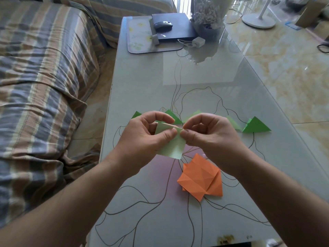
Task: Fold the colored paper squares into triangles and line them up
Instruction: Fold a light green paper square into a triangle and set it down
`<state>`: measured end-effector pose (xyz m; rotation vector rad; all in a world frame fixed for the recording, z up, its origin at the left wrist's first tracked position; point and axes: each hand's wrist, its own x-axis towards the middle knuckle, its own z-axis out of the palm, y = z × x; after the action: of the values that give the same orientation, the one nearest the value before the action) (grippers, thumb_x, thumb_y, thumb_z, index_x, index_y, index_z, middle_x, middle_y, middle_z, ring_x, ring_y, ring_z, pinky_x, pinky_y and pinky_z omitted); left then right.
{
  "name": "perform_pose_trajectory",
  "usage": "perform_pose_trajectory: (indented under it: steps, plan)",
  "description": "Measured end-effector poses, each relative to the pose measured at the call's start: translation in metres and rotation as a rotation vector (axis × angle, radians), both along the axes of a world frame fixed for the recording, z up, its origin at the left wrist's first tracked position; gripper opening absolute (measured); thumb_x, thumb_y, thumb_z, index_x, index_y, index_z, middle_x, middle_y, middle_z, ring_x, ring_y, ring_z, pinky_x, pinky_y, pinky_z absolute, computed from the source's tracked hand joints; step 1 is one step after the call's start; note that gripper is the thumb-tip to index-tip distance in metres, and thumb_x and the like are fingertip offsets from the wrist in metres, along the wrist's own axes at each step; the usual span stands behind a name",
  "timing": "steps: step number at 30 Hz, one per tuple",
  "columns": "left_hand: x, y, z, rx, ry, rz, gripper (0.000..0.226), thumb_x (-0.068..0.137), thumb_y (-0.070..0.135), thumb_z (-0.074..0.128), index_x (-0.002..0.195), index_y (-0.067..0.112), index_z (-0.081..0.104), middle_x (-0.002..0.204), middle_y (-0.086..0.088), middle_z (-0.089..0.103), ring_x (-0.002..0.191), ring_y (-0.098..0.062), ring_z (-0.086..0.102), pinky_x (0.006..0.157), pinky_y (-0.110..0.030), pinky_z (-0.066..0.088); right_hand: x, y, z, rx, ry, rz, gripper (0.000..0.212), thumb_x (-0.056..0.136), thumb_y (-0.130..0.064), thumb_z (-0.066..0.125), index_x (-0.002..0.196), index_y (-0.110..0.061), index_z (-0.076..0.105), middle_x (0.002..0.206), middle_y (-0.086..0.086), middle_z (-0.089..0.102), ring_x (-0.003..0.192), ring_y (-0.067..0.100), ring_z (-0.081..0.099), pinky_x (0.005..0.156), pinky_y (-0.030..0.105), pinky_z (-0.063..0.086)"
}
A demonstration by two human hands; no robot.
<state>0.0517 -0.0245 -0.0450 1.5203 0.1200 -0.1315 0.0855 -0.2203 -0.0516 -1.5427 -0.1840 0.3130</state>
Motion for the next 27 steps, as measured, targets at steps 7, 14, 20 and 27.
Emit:
perform_pose_trajectory:
  steps: [7, 14, 20, 27]
  plan:
    - [-0.0006, -0.0014, 0.0021, -0.007, 0.032, 0.014, 0.02, 0.088, 0.011, 0.075, 0.108, 0.013, 0.072, 0.091, -0.015, 0.078, 0.082, -0.028, 0.076, 0.073, -0.041, 0.063, -0.0016, 0.0008, 0.0036, 0.012, 0.052, -0.018, 0.007, 0.086, -0.003, 0.078, 0.086, -0.008, 0.073, 0.078, 0.017, 0.069, 0.072, 0.025, 0.063, 0.074, 0.038, 0.056]
    - [0.0004, -0.0019, 0.0014, -0.04, 0.075, 0.008, 0.029, 0.077, 0.024, 0.077, 0.102, 0.01, 0.076, 0.094, -0.012, 0.079, 0.084, -0.021, 0.076, 0.07, -0.032, 0.06, -0.0037, 0.0039, 0.0065, 0.11, 0.183, -0.059, 0.01, 0.084, -0.007, 0.077, 0.09, -0.002, 0.07, 0.084, 0.021, 0.067, 0.082, 0.034, 0.062, 0.087, 0.053, 0.051]
    - [0.0068, -0.0022, -0.0025, -0.17, 0.207, 0.071, 0.032, 0.069, 0.019, 0.08, 0.099, 0.009, 0.077, 0.101, -0.023, 0.077, 0.086, -0.028, 0.073, 0.082, -0.038, 0.061, -0.002, 0.0017, 0.0077, 0.158, 0.302, -0.011, 0.02, 0.076, -0.021, 0.077, 0.092, -0.01, 0.073, 0.083, 0.011, 0.07, 0.074, 0.022, 0.065, 0.082, 0.04, 0.056]
    - [0.0046, -0.0017, -0.0021, -0.096, 0.185, 0.05, 0.024, 0.077, 0.015, 0.08, 0.1, 0.009, 0.077, 0.095, -0.018, 0.078, 0.084, -0.026, 0.076, 0.071, -0.032, 0.062, -0.0044, 0.0051, 0.0087, 0.092, 0.341, -0.004, 0.013, 0.089, 0.002, 0.073, 0.092, -0.011, 0.074, 0.084, 0.011, 0.068, 0.081, 0.029, 0.064, 0.084, 0.045, 0.056]
